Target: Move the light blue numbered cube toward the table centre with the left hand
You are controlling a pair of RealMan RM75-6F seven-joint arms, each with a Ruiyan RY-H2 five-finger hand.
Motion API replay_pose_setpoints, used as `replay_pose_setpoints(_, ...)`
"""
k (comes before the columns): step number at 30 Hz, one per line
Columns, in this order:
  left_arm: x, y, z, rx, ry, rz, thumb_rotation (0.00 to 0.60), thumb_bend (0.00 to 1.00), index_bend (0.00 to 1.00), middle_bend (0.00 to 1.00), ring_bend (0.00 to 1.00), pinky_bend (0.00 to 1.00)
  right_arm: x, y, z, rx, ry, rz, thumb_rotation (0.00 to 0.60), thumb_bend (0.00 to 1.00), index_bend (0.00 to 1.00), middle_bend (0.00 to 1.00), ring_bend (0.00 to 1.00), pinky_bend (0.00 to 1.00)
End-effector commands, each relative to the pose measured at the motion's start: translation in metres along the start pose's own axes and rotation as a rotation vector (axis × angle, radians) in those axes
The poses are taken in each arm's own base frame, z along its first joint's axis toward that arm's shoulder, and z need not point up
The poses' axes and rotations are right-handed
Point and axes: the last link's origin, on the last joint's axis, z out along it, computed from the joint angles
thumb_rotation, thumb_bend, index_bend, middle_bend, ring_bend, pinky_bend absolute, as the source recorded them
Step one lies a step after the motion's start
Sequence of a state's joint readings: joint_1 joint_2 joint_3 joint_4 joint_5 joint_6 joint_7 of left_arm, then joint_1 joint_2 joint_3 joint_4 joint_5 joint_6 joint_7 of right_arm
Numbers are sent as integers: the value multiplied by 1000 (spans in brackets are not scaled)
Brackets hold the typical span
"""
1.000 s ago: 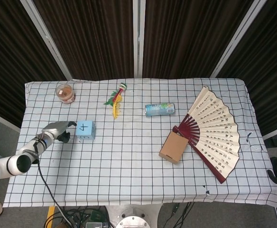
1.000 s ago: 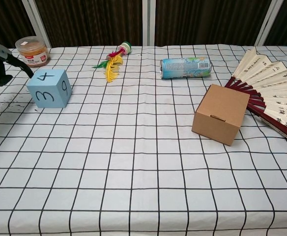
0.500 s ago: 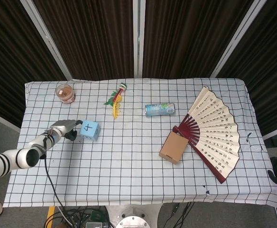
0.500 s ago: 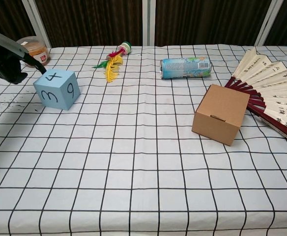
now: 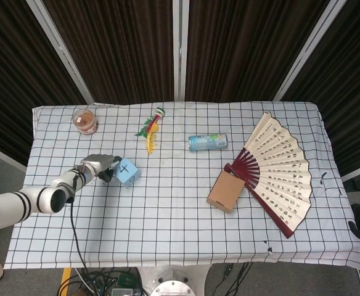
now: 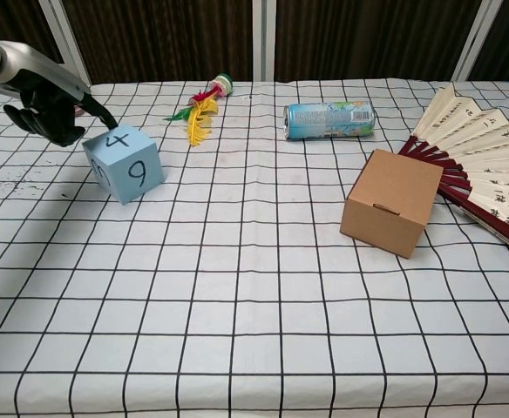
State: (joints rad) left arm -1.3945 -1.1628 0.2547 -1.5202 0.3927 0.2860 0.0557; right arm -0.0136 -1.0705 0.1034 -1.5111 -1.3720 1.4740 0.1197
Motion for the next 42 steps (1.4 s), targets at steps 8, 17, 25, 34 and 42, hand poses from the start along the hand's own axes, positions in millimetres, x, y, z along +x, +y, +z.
replay_pose_setpoints(8, -2, 31, -1, -49, -24, 56, 600, 722, 105, 927, 957, 979, 0, 3, 1, -8, -2, 5, 600, 169, 0, 0, 0, 0)
replay_pose_setpoints(17, -7, 58, -18, -109, -49, 134, 600, 724, 105, 928, 959, 980, -3, 4, 2, -8, -10, 11, 600, 172, 0, 0, 0, 0)
replay_pose_setpoints(25, -19, 73, -31, -153, -62, 182, 600, 724, 105, 928, 959, 980, -2, 6, 2, -13, -5, 14, 600, 173, 0, 0, 0, 0)
replay_pose_setpoints(34, -21, 81, -30, -179, -9, 199, 600, 725, 104, 928, 960, 981, -3, 6, 2, -13, -8, 15, 600, 175, 0, 0, 0, 0)
replay_pose_setpoints(42, -26, 90, -28, -187, -17, 210, 600, 724, 104, 928, 963, 984, -3, 8, 3, -20, -11, 18, 600, 176, 0, 0, 0, 0)
